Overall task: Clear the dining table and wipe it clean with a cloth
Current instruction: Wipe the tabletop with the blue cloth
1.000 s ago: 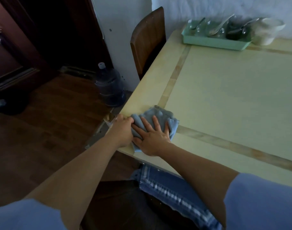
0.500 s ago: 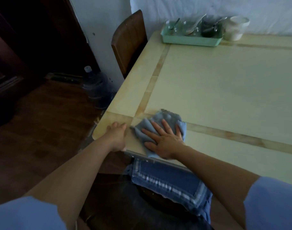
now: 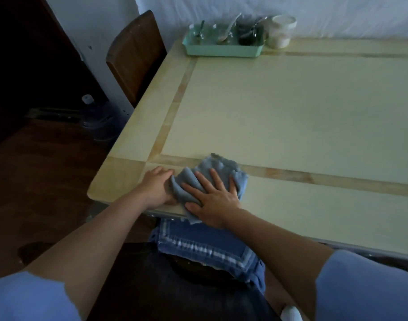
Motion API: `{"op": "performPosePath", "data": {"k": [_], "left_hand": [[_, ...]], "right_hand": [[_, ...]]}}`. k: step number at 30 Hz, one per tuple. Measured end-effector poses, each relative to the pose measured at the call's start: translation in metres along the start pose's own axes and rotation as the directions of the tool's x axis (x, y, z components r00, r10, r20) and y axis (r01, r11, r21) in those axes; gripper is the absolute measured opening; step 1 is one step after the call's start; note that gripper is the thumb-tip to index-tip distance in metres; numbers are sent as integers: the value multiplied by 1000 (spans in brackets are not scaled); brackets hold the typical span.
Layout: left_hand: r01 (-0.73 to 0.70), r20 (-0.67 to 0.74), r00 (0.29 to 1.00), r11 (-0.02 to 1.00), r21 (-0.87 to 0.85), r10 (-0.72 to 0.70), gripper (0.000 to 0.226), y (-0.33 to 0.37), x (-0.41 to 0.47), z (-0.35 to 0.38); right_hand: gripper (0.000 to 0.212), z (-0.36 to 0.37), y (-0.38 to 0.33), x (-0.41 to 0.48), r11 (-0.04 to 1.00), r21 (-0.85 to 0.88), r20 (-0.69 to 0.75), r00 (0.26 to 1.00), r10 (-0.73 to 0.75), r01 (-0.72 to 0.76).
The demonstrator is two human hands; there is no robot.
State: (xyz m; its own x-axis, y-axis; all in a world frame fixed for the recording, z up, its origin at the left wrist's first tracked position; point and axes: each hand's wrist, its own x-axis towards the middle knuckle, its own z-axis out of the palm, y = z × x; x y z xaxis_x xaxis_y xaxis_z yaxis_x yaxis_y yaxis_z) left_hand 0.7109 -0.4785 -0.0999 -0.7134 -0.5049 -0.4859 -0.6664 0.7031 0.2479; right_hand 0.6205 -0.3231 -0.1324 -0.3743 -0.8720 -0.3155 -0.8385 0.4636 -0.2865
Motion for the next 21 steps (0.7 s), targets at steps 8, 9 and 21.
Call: {"op": "performPosePath", "data": {"k": [8,9,21], "left_hand": [[-135,19,991,991,13,135,94,91,19,20],[-137,20,990,990,19,136,95,94,20,21],[-119,45,992,991,65,117,98,126,19,34]], "right_hand": [[57,-20,131,-72,954,23,-59,952,299,-299],[57,-22,138,-77,939,37,-49,938,344,-342],[56,-5,108,-87,984,43,-91,980,176,-173]]}}
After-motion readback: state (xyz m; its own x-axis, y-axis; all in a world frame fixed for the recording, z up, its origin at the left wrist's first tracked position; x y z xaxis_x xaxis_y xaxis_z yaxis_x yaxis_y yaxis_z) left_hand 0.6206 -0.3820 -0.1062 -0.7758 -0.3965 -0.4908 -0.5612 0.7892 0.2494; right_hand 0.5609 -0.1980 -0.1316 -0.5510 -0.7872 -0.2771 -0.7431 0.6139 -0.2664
